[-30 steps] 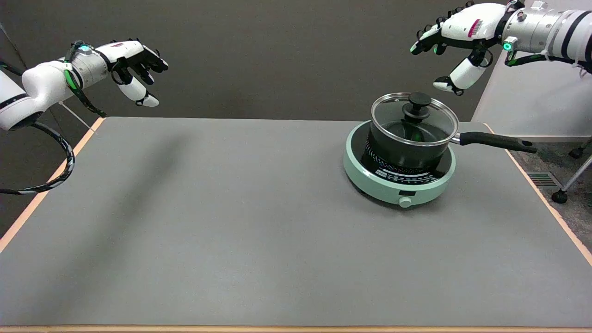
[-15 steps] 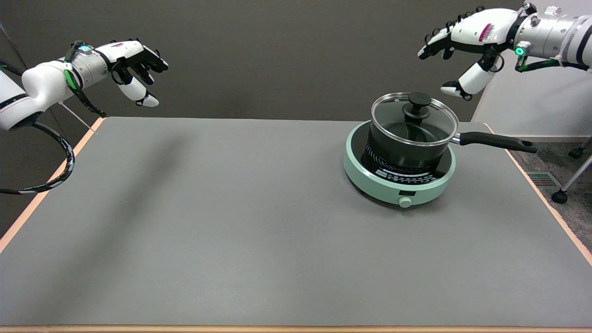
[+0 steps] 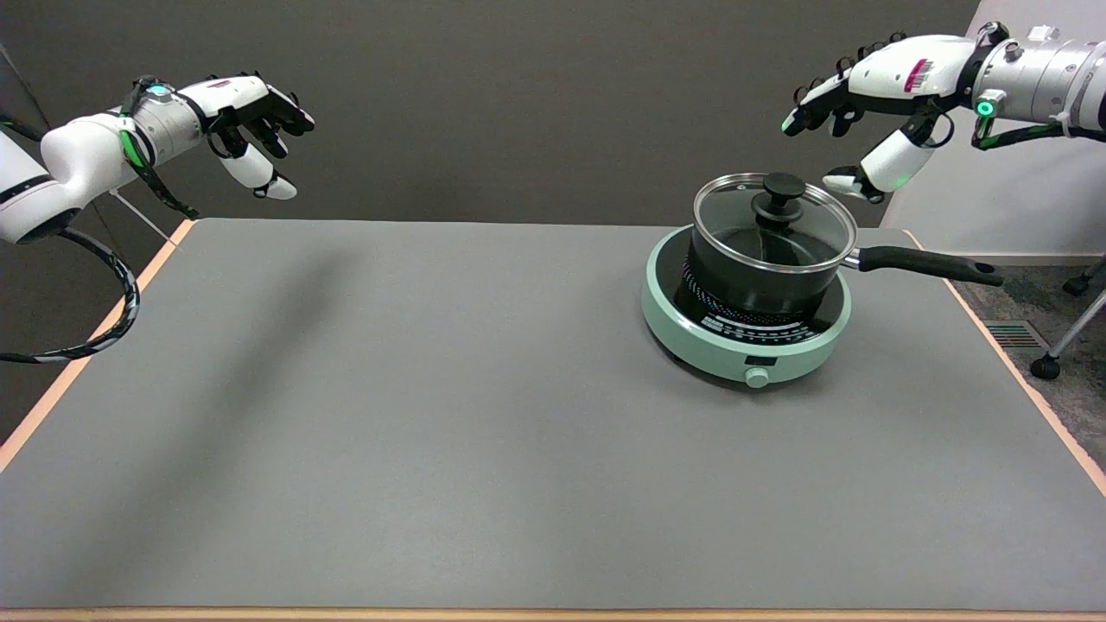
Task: Pick up the pot lid.
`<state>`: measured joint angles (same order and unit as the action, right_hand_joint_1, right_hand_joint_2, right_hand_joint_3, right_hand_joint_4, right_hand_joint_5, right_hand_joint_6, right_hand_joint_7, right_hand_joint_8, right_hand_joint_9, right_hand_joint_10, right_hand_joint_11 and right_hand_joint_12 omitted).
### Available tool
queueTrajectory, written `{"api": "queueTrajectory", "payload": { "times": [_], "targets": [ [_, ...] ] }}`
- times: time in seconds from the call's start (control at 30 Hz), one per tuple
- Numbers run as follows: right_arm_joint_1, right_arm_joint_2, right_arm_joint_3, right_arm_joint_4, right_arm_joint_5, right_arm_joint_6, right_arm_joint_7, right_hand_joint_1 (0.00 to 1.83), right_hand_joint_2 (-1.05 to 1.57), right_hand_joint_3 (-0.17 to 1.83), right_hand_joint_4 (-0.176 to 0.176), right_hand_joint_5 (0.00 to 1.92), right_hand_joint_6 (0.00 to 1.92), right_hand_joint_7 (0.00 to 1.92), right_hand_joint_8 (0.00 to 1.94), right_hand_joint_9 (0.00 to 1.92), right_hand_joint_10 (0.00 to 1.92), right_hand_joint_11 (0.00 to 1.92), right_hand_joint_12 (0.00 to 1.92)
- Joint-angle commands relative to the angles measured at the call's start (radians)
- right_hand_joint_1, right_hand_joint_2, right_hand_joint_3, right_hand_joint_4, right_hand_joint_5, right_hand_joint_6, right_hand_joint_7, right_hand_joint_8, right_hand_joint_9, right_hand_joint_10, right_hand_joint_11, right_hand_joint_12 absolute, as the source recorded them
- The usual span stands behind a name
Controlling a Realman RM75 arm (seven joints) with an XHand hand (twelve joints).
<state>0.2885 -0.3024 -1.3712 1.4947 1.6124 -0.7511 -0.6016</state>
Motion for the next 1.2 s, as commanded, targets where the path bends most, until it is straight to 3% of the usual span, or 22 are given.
{"api": "queueTrajectory", "payload": {
  "times": [0.03, 0.33, 0.7, 1.2],
  "targets": [
    [-0.005, 0.0, -0.012, 0.003, 0.059, -0.004, -0.009, 0.8, 0.63, 0.83, 0.028, 0.49, 0.24, 0.56, 0.39, 0.71, 0.57, 0.48, 1.08],
    [0.285, -0.011, -0.352, -0.059, -0.015, 0.133, -0.014, 0.79, 0.58, 0.87, 0.061, 0.52, 0.24, 0.65, 0.33, 0.72, 0.59, 0.49, 1.08],
    [0.519, -0.048, -0.623, -0.153, -0.075, 0.226, -0.015, 0.8, 0.59, 0.87, 0.071, 0.53, 0.25, 0.61, 0.32, 0.68, 0.55, 0.44, 0.98],
    [0.571, -0.073, -0.716, -0.163, -0.064, 0.104, -0.008, 0.75, 0.57, 0.87, 0.06, 0.46, 0.21, 0.53, 0.33, 0.63, 0.52, 0.43, 0.92]
  ]
}}
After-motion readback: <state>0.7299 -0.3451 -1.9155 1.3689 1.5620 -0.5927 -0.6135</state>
